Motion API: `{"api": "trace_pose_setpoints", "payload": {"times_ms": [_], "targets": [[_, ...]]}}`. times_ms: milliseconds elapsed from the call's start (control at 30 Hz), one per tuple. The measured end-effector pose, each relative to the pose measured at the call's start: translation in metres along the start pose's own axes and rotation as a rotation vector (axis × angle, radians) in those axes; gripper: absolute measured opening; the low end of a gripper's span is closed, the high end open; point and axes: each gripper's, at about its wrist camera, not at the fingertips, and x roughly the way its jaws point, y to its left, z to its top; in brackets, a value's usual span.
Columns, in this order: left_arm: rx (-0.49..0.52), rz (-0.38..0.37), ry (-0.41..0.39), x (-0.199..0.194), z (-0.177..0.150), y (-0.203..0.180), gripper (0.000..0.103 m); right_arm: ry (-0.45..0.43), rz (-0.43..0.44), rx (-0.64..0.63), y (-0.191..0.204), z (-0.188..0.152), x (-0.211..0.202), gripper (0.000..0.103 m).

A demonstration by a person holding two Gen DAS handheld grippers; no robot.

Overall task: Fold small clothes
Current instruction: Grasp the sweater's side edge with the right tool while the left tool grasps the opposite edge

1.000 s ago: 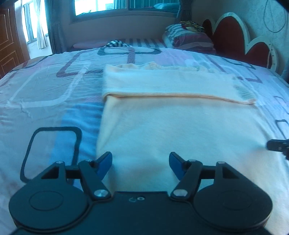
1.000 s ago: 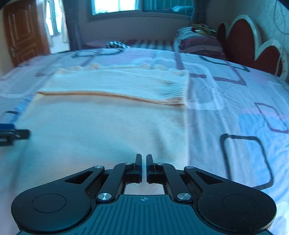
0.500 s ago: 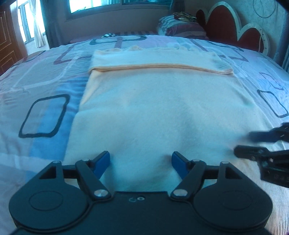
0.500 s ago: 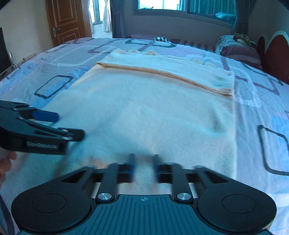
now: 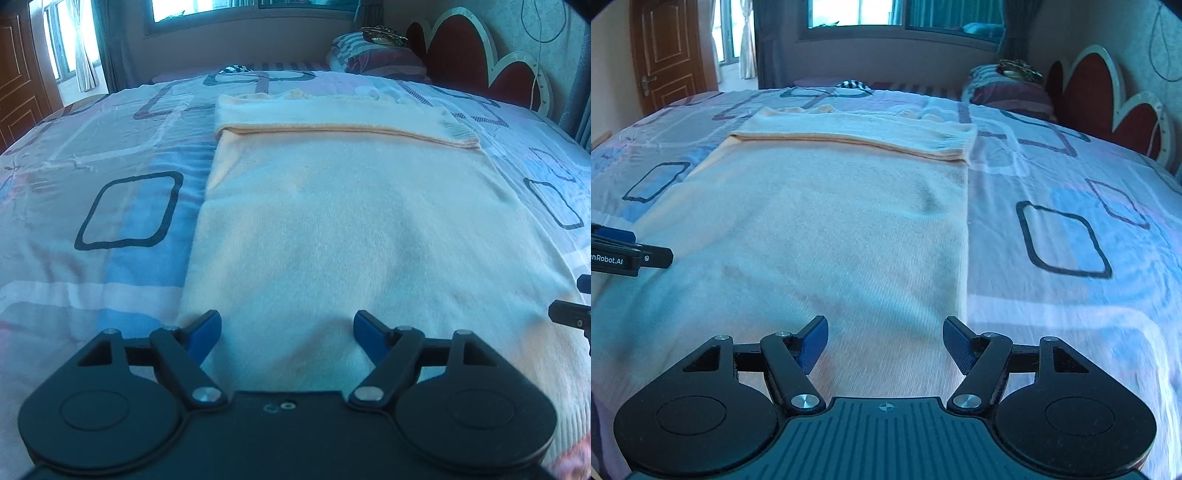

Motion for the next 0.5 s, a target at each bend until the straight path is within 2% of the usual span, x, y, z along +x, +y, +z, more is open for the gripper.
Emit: {"api": "trace_pose_setpoints", "payload": {"times_ms": [133, 233, 400, 500], "targets": [[-0.013, -0.014, -0.021, -0.022, -0.016, 0.021, 0.077, 0.026, -0.019, 0.066, 0.006, -0.012, -0.014, 0.068], [-0.04, -0.03, -0.005, -0.035, -0.032, 0.043, 0.075, 0.041, -0.054, 0.114, 0.007, -0.023, -0.026, 0.068], [-0.123, -0.095, 0.035, -0.046, -0.057, 0.076, 0.07, 0.072, -0.097, 0.192, 0.009, -0.043, -0.042, 0.068], [-0.136, -0.144, 0.042, -0.05, -0.066, 0.083, 0.068, 0.084, -0.102, 0.234, 0.012, -0.053, -0.049, 0.068]]}}
